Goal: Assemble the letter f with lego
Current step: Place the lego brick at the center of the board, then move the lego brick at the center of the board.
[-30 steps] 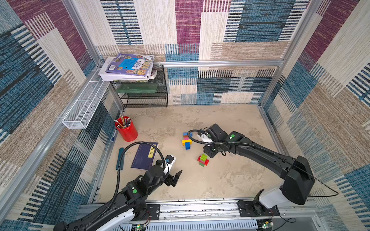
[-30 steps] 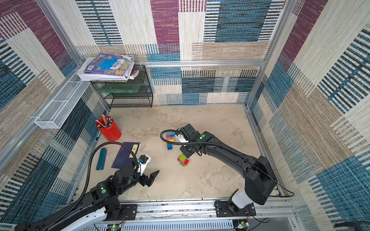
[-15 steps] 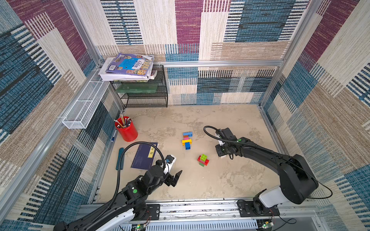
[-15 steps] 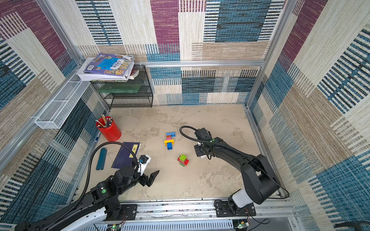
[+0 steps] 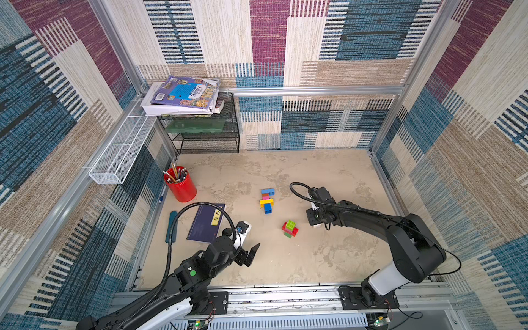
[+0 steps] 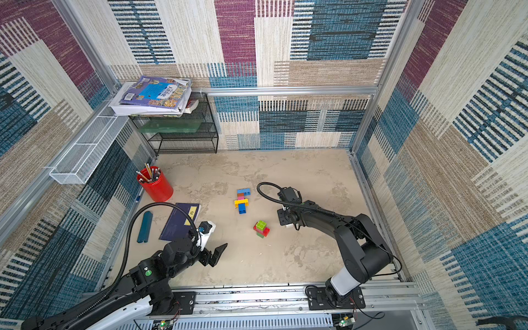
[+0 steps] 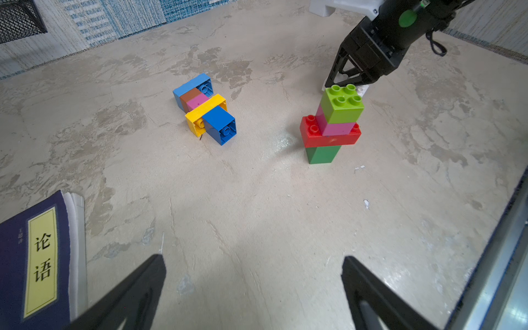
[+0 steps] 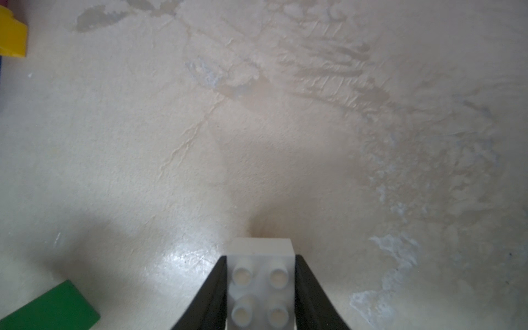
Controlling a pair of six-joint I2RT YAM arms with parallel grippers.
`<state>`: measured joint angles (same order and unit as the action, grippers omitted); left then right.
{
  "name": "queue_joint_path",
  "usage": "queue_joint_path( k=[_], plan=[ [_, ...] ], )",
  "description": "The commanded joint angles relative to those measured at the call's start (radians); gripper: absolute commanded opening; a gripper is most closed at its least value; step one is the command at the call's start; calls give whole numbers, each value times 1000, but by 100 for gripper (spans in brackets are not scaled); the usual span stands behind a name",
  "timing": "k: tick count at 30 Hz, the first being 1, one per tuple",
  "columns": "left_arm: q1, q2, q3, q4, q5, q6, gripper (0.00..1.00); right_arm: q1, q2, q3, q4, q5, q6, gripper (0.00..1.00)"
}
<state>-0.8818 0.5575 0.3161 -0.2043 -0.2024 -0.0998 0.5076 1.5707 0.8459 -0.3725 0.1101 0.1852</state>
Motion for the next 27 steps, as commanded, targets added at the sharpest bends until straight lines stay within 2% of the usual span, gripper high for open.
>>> queue_joint_path(
  k=[1, 10, 17, 27],
  plan=[
    [0, 4, 5, 25, 10, 5, 99, 9, -14, 4, 7, -7, 10, 46],
    [1, 11, 6, 28, 8, 4, 99, 61, -132, 39, -50, -10, 3, 53],
    [-1, 30, 11, 30, 10, 5, 99, 183, -264, 68, -68, -55, -33, 68],
    [1, 38, 14, 29, 14, 5, 99, 282, -214, 84, -78, -70, -80, 69]
  ],
)
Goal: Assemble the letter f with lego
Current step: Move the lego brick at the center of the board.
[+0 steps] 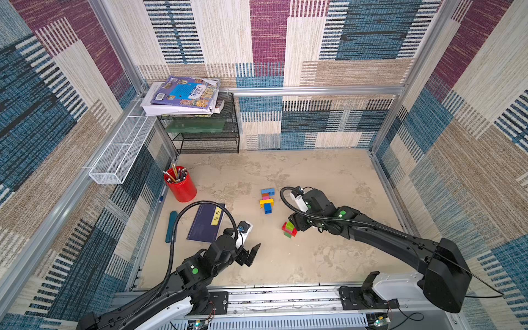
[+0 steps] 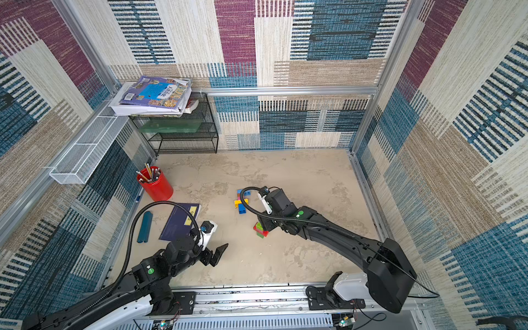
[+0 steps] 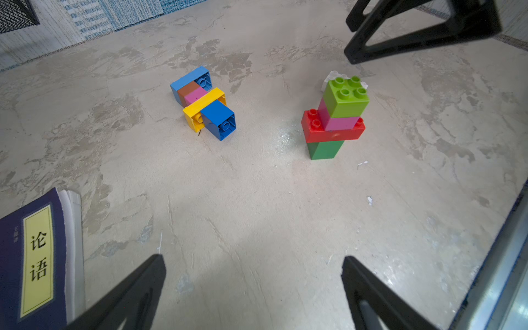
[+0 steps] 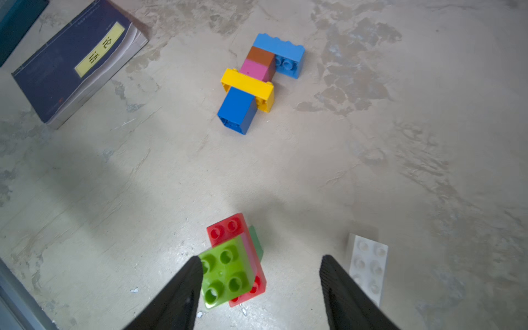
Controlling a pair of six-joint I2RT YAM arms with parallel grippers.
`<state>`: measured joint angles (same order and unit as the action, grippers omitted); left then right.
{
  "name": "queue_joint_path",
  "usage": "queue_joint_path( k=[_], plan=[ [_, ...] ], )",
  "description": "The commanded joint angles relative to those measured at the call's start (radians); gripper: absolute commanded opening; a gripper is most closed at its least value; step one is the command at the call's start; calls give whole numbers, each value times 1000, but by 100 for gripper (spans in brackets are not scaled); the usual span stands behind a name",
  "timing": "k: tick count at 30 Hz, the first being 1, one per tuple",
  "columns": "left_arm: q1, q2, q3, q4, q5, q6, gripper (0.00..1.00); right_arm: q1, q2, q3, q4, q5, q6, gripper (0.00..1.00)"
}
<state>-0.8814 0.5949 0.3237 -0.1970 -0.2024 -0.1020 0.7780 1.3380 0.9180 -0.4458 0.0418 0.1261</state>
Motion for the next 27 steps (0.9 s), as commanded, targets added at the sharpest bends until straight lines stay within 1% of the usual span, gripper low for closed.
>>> queue_joint_path(
  k=[1, 5, 14, 22, 25, 27],
  plan=[
    [0, 0, 7, 22, 13, 7, 99, 19, 30, 15, -7, 0, -23, 68],
    [0, 0, 7, 22, 11, 6, 99, 50, 61, 21, -12, 6, -26, 67],
    [-1, 0, 7, 22, 12, 7, 99, 65, 97, 22, -25, 16, -23, 63],
    [0, 0, 7, 22, 12, 5, 99, 67, 125, 30, -35, 18, -25, 53],
    [0, 0, 6, 22, 12, 6, 99, 67, 133, 33, -39, 19, -27, 48],
    [-1, 1, 6, 22, 12, 6, 99, 66, 138, 35, -41, 22, -28, 47]
  ],
)
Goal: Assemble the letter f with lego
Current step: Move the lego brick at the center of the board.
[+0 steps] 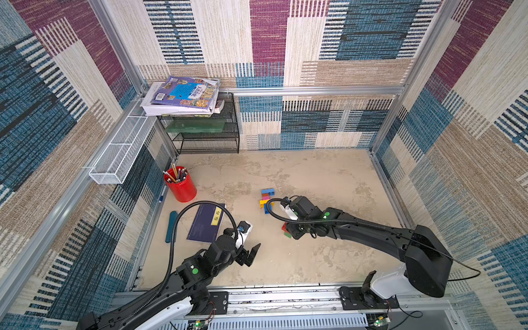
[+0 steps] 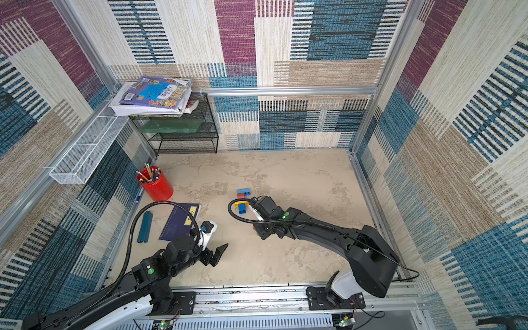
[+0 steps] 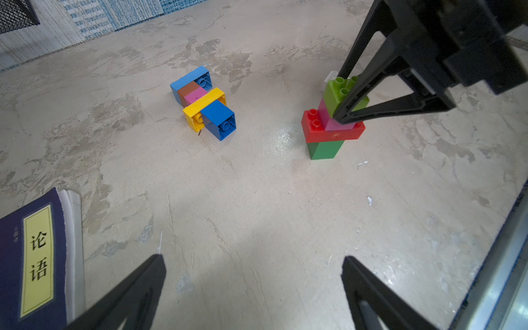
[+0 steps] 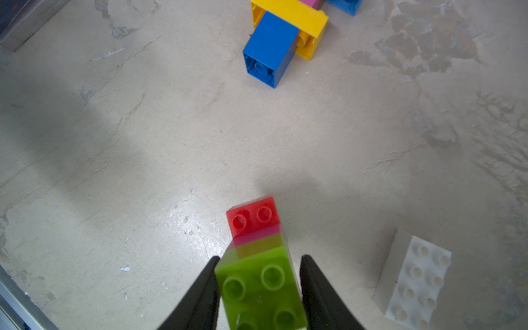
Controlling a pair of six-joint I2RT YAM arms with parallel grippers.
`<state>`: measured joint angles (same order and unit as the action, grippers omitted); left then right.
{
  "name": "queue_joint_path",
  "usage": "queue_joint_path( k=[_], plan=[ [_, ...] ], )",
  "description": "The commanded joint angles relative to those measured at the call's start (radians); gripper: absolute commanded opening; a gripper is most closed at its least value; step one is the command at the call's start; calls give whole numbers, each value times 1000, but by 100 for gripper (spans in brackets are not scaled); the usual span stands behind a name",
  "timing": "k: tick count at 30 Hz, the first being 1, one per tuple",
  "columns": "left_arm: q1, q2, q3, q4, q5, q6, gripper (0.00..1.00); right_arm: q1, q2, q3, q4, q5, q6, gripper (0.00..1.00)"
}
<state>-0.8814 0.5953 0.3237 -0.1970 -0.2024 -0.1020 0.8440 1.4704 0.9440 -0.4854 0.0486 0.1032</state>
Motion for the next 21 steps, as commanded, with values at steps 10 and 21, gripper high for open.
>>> queue_joint_path(
  k=[10, 21],
  plan=[
    [-1, 5, 8, 26, 12, 7, 99, -11, -1, 25, -3, 31, -9, 37],
    [0, 5, 8, 25, 15, 7, 99, -35, 45, 109, -7, 60, -42, 34]
  ],
)
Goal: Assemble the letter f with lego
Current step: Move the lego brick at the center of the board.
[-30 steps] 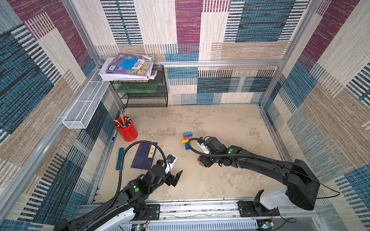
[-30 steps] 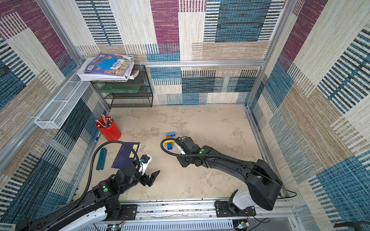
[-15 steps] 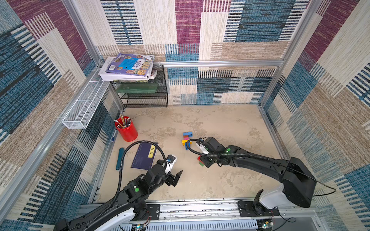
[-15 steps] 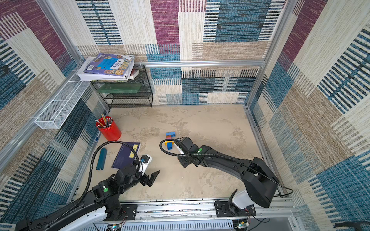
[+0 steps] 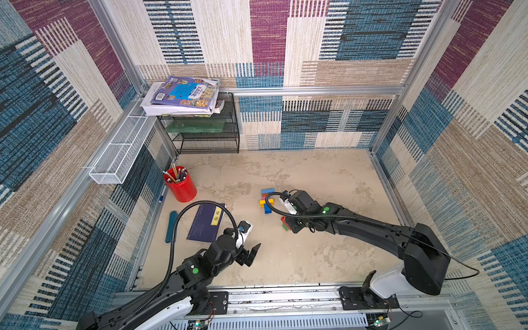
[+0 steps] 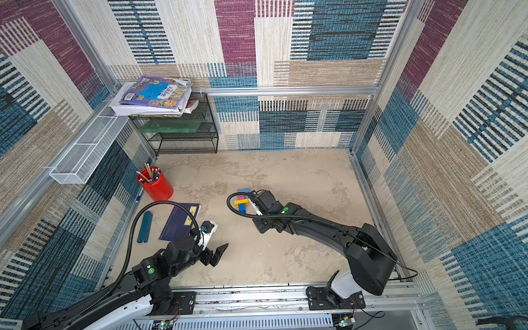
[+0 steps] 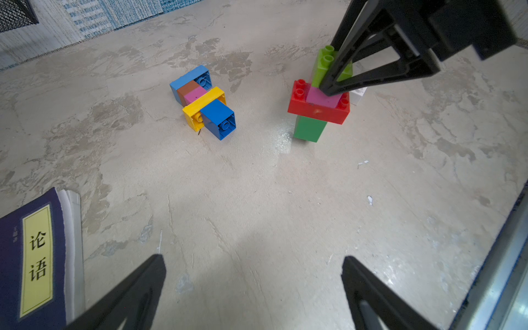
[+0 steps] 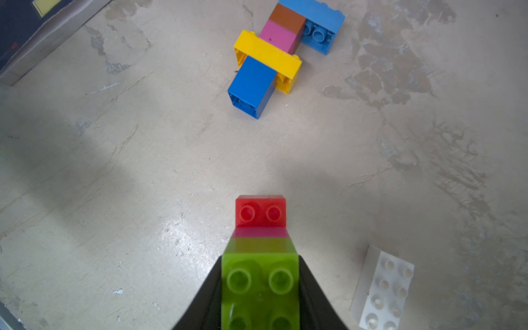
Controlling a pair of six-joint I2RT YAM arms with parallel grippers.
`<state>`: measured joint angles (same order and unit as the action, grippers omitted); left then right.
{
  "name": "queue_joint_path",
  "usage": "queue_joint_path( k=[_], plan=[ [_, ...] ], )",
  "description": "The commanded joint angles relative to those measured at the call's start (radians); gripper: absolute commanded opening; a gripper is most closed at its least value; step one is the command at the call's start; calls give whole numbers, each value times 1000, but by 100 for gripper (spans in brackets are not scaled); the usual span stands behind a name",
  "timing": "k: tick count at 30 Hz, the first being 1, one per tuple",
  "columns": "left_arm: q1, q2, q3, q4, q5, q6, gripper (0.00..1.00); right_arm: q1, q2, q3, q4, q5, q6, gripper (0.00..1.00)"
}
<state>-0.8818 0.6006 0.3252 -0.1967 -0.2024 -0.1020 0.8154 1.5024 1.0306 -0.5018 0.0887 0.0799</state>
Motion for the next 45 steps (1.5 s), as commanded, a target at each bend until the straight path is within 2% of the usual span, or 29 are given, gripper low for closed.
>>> queue_joint_path(
  k=[1, 9, 19, 29, 38, 42, 45],
  plan=[
    [0, -2, 7, 26, 15, 7, 99, -12, 22, 31, 9, 23, -24, 34],
    [1, -2, 7, 26, 15, 8, 99, -63, 80, 66, 38, 14, -56, 34],
    [0, -1, 7, 26, 15, 8, 99, -71, 131, 73, 52, -5, -75, 34],
    [0, 0, 7, 24, 15, 7, 99, -76, 109, 83, 51, 0, -63, 48],
    [0, 1, 8, 22, 15, 5, 99, -88, -3, 89, 10, 15, -24, 56],
    [0, 8, 9, 21, 14, 3, 99, -128, -109, 36, -15, 48, 38, 63],
    [0, 15, 13, 20, 12, 2, 99, -197, -170, -22, -35, 36, 88, 64]
  ],
)
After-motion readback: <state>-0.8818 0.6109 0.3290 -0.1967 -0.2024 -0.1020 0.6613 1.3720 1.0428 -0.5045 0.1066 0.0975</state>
